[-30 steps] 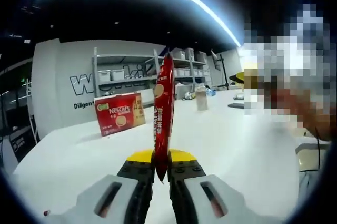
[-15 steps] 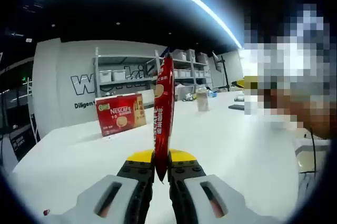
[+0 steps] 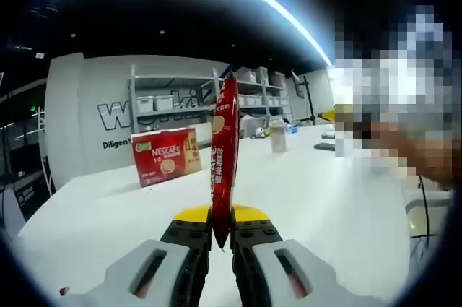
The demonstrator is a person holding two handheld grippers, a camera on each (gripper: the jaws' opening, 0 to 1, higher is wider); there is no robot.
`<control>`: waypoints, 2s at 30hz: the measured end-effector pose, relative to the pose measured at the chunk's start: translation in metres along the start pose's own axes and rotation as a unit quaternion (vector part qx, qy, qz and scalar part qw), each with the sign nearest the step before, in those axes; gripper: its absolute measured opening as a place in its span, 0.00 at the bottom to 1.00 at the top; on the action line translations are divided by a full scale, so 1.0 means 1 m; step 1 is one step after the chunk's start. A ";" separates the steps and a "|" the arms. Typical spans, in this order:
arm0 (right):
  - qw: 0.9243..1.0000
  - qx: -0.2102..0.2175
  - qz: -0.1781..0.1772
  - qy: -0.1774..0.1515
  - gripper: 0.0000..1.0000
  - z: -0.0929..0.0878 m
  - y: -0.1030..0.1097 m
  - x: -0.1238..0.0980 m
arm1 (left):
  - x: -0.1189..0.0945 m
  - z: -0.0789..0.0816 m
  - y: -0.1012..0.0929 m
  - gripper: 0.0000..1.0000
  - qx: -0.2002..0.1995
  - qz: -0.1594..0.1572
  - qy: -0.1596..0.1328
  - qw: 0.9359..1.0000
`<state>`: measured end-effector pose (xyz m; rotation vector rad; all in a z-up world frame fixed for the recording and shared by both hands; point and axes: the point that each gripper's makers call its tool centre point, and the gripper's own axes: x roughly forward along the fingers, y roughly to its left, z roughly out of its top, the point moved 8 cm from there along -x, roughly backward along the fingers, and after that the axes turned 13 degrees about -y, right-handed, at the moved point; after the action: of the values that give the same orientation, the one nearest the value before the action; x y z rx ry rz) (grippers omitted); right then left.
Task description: Tear open the coffee pouch, take out the coffee, and pour the coffee from the pouch into the cup
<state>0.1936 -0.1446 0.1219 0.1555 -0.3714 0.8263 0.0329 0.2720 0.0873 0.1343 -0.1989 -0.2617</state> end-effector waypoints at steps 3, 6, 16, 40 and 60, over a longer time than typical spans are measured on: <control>1.000 0.004 -0.006 0.003 0.37 -0.004 -0.009 -0.003 | -0.001 0.000 -0.001 0.12 0.001 0.002 0.001 1.000; 1.000 0.004 -0.009 -0.001 0.38 -0.005 -0.017 -0.005 | -0.002 0.001 -0.002 0.12 0.000 0.003 0.001 1.000; 1.000 -0.012 -0.020 0.000 0.43 -0.007 -0.052 -0.008 | 0.001 -0.004 0.008 0.12 -0.001 0.007 0.003 1.000; 0.995 -0.026 -0.091 0.025 0.53 -0.029 -0.126 -0.029 | -0.004 -0.002 -0.002 0.12 0.012 0.010 0.008 1.000; 0.992 -0.027 -0.116 0.048 0.60 -0.039 -0.176 0.015 | -0.002 -0.002 -0.006 0.12 0.034 0.010 0.020 0.999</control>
<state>0.3439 -0.2416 0.0936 0.1054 -0.2784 0.5907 0.0298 0.2669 0.0838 0.2053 -0.1693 -0.2313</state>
